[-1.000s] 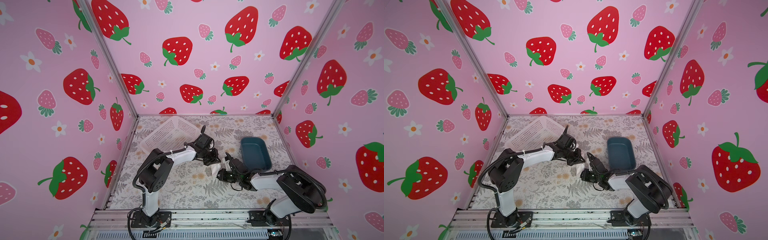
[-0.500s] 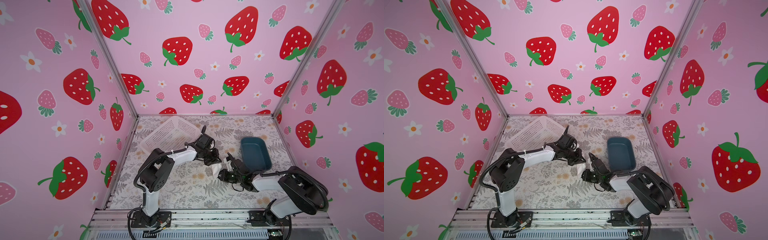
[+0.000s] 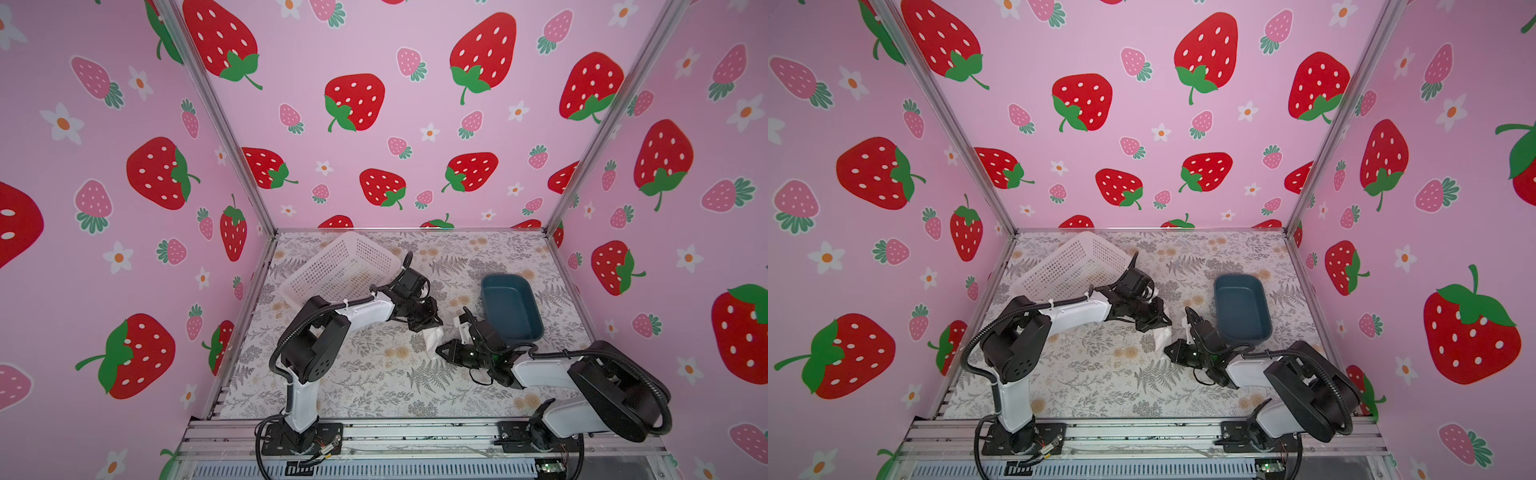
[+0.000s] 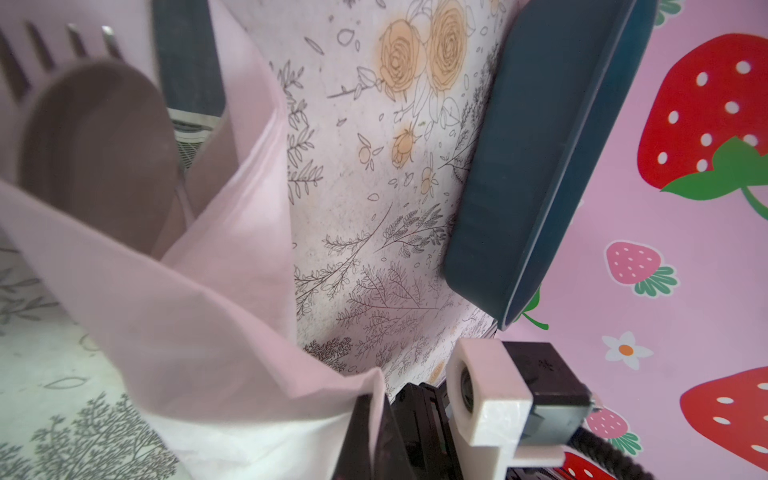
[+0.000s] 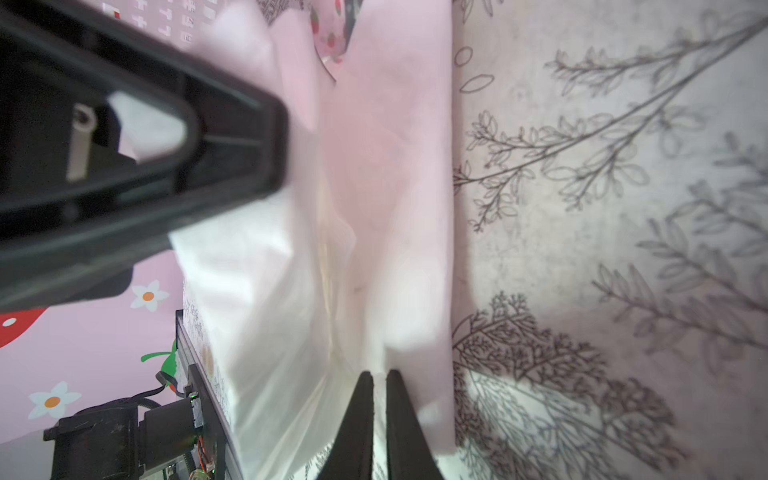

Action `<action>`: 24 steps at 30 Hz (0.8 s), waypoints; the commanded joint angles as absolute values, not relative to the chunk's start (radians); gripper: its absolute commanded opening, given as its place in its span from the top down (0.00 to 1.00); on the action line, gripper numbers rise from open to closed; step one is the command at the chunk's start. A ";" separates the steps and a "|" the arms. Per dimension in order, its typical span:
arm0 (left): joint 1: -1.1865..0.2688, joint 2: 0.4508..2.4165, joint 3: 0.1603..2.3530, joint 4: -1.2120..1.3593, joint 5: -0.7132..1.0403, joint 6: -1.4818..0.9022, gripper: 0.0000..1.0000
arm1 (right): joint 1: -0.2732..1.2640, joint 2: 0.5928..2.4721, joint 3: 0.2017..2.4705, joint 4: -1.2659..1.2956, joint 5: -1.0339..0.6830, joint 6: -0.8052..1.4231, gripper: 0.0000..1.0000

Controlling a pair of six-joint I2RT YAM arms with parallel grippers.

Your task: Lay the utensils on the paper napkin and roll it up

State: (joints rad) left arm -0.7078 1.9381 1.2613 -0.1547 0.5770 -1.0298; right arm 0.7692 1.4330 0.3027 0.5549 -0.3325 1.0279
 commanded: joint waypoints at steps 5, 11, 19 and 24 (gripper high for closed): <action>-0.716 1.961 1.314 -0.137 0.590 -1.047 0.95 | 0.765 1.498 0.284 0.591 -0.347 1.039 0.89; -0.727 1.989 1.348 -0.134 0.598 -1.057 0.95 | 0.765 1.517 0.273 0.592 -0.348 1.034 0.89; -0.735 2.018 1.371 -0.132 0.601 -1.060 0.96 | 0.764 1.514 0.265 0.594 -0.347 1.032 0.89; -0.735 2.026 1.381 -0.134 0.596 -1.059 0.96 | 0.764 1.505 0.264 0.616 -0.356 1.036 0.89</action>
